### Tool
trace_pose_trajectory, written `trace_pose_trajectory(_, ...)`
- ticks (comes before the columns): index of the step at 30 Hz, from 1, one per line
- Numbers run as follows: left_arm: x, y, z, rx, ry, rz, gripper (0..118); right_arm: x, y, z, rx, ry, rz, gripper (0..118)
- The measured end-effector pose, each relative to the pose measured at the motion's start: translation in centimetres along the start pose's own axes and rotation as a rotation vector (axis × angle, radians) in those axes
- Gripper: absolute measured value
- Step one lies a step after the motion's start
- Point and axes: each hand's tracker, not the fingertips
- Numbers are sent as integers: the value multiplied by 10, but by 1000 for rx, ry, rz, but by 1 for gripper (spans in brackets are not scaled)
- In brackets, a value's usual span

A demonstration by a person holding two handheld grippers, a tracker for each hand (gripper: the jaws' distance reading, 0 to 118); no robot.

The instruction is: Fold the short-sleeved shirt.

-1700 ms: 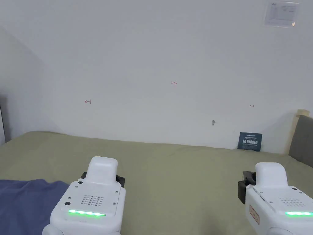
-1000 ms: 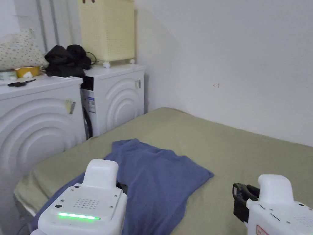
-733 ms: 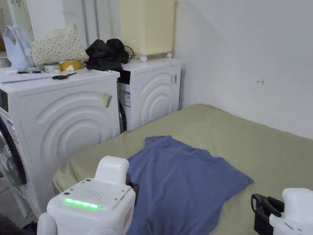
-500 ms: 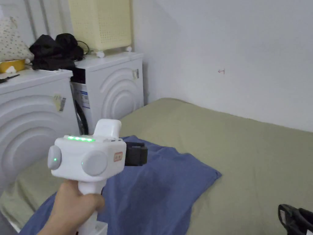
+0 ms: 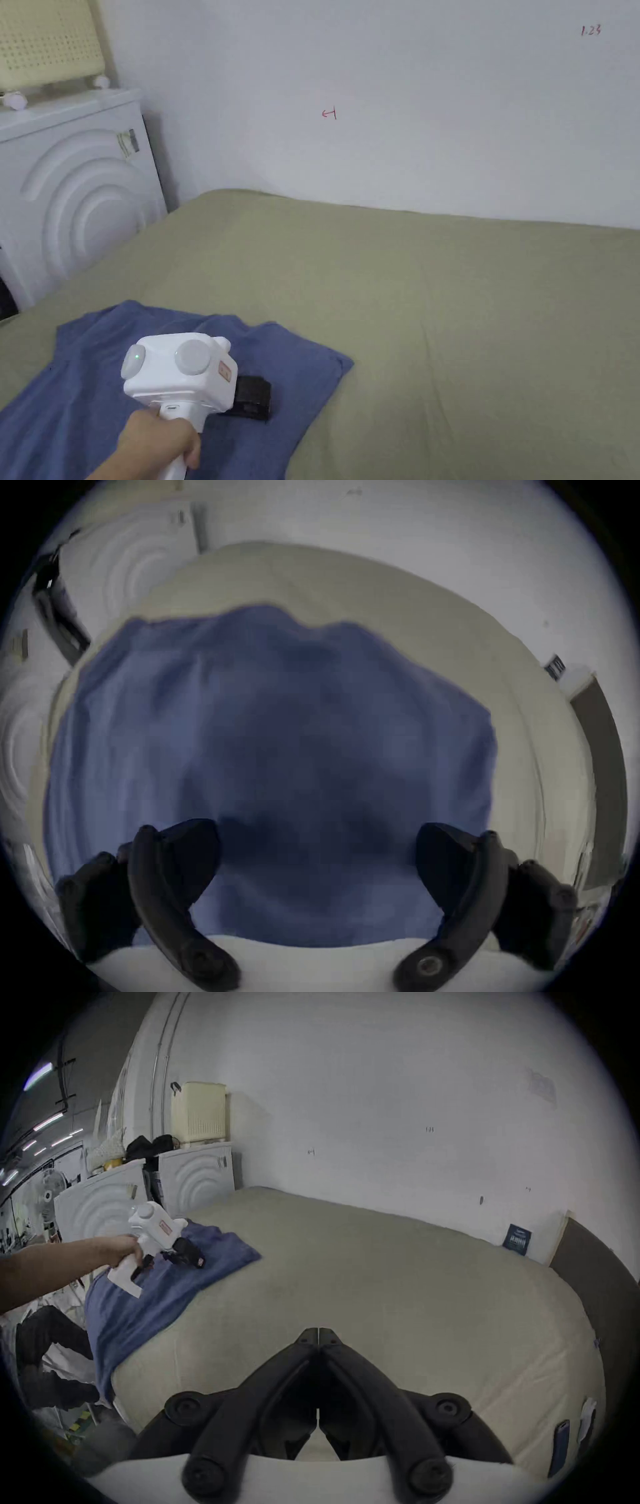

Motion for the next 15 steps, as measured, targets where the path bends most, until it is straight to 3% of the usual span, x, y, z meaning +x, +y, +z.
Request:
trace_pose_trajectory(2,-6,-9,13,138,33,0,88,0,-8,-5,-27,3,-19,0)
trace_pose_trajectory(4,-10,-9,30,235,8,-13,1,-2,-17,-6,-40,15,-30,0)
trace_pose_trajectory(5,-15,-8,38,259,-22,-1,1,-3,-23,-5,-47,23,-32,0)
trace_pose_trajectory(6,-11,-9,47,233,-143,25,1,-7,-26,-6,-63,34,-34,0)
trace_pose_trajectory(8,-6,-6,61,237,-185,24,1,-10,-34,-5,-81,48,-34,0)
trace_pose_trajectory(11,23,1,97,277,-106,-135,1,-12,-42,4,-101,62,-74,0)
trace_pose_trajectory(15,89,-1,138,314,-238,-327,1,-10,-44,28,-82,62,-99,0)
